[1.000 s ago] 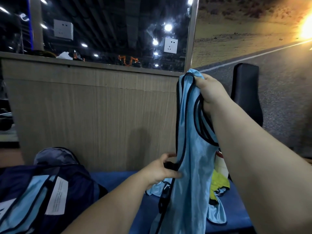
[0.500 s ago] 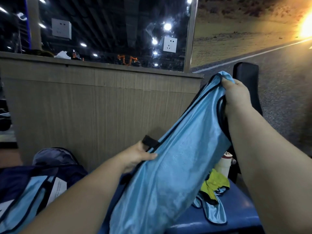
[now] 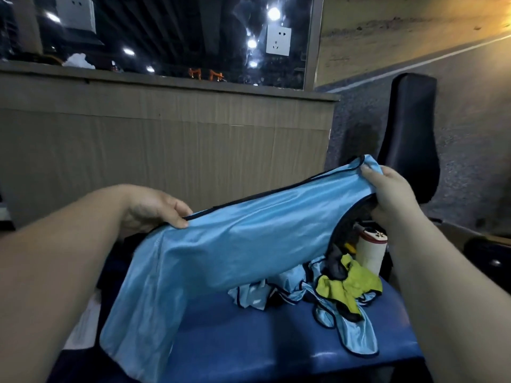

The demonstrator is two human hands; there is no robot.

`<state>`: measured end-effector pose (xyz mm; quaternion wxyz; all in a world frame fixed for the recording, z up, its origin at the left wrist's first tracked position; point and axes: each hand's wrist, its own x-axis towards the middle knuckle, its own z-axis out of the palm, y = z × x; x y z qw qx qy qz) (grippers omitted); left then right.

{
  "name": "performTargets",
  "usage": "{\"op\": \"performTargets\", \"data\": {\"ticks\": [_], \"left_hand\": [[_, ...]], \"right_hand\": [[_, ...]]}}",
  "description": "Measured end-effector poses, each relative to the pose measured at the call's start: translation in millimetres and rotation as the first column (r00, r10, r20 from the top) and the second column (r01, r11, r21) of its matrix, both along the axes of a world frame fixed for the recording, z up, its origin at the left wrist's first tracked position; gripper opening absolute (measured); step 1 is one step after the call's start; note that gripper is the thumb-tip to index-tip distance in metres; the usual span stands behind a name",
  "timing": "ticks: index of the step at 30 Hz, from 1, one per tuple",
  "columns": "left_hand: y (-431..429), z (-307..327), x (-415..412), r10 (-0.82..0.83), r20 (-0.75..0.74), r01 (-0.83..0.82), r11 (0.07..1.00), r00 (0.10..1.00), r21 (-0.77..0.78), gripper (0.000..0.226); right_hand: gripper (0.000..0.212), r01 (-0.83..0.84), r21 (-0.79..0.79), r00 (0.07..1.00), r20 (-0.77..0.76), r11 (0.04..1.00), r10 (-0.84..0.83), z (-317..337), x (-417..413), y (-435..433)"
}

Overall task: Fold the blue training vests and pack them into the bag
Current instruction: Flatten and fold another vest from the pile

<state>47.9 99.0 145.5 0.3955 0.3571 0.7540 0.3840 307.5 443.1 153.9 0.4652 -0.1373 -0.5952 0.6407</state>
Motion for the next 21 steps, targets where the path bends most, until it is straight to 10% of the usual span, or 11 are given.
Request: {"op": "performTargets", "data": {"ticks": [5,9,15,21], "left_hand": [[40.6,-19.2,-26.2,-0.113,0.047,0.121,0.957,0.993,-0.263,0.051],[101.8,-83.7,-35.0,-0.212,-0.431,0.022,0.914,0.877,-0.405,0.034],[163.8,-197.8,-13.2,-0.200,-0.811,-0.239,0.893,0.549,-0.382,0.034],[142.8,-229.0,-33.5,-0.135,-0.663,-0.232,0.870,0.737,-0.435,0.069]], "right_hand": [[0.013,0.011,-0.116,0.997,0.081,0.993,-0.002,-44.9,-14.4,27.1],[0.023,0.127,-0.112,0.936,0.343,0.986,-0.082,-98.9,-29.1,65.6],[0.030,0.267,0.296,0.459,0.797,0.917,-0.391,-175.4,-39.9,107.3],[0.062,0.246,0.504,0.326,0.761,0.828,-0.560,-197.5,-48.4,79.1]]}}
